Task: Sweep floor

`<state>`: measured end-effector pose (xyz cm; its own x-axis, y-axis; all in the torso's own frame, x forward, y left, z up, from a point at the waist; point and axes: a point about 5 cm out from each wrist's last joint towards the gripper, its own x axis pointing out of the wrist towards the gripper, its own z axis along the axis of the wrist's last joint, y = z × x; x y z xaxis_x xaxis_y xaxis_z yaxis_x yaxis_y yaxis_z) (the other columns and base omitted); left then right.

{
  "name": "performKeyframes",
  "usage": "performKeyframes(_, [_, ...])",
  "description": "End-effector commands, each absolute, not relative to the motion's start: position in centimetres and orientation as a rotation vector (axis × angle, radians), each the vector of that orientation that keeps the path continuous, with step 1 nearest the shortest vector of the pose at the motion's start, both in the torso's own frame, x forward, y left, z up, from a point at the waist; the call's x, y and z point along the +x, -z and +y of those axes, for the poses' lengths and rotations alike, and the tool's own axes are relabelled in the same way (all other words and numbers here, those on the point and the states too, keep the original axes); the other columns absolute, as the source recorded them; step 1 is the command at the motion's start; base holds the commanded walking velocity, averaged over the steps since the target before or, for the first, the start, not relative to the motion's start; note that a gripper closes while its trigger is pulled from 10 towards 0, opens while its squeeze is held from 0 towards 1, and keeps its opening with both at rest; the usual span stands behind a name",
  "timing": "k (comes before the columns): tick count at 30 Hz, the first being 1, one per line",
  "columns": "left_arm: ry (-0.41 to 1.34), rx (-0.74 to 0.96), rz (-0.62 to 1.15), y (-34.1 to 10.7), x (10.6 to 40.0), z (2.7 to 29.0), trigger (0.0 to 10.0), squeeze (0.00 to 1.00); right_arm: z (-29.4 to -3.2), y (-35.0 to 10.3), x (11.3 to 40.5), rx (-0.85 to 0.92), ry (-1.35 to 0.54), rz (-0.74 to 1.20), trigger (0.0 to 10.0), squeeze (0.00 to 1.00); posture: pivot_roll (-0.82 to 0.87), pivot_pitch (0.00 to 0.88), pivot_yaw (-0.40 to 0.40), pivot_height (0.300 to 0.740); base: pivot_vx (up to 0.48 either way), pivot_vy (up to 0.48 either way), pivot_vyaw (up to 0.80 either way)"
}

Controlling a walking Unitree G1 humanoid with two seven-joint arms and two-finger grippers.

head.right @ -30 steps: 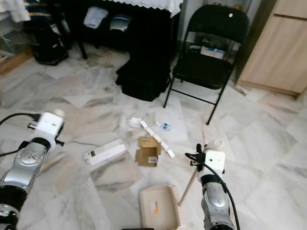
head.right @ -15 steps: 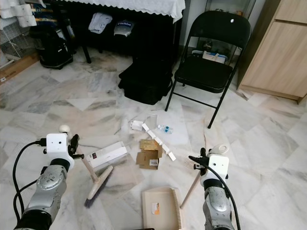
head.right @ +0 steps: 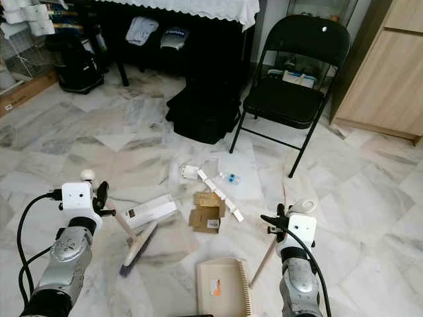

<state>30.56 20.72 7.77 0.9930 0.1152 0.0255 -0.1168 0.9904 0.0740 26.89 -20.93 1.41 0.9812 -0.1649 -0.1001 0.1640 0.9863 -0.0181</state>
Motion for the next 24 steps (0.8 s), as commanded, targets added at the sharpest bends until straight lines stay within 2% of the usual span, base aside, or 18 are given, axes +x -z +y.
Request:
performKeyframes(1, [-0.123,0.086,-0.082,-8.93,30.79,20.94,10.0,0.00,-21.49,-1.24,26.51,-0.023,0.187,0.109,10.0,0.00,-0.12,0.091,0.004,0.740,0.000,0.000,0.00])
performKeyframes(9, [-0.120,0.089,-0.085,-9.02,30.81,21.04,10.0,0.00,-21.23,-1.52,26.67,-0.024,0.180,0.090,10.0,0.00,-0.11,0.090,0.006,0.740,0.000,0.000,0.00])
performKeyframes(24, [-0.112,0.094,-0.083,-9.07,30.88,21.06,10.0,0.00,-20.86,-1.88,26.80,-0.026,0.171,0.070,10.0,0.00,-0.11,0.088,0.008,0.740,-0.340,0.000,0.00])
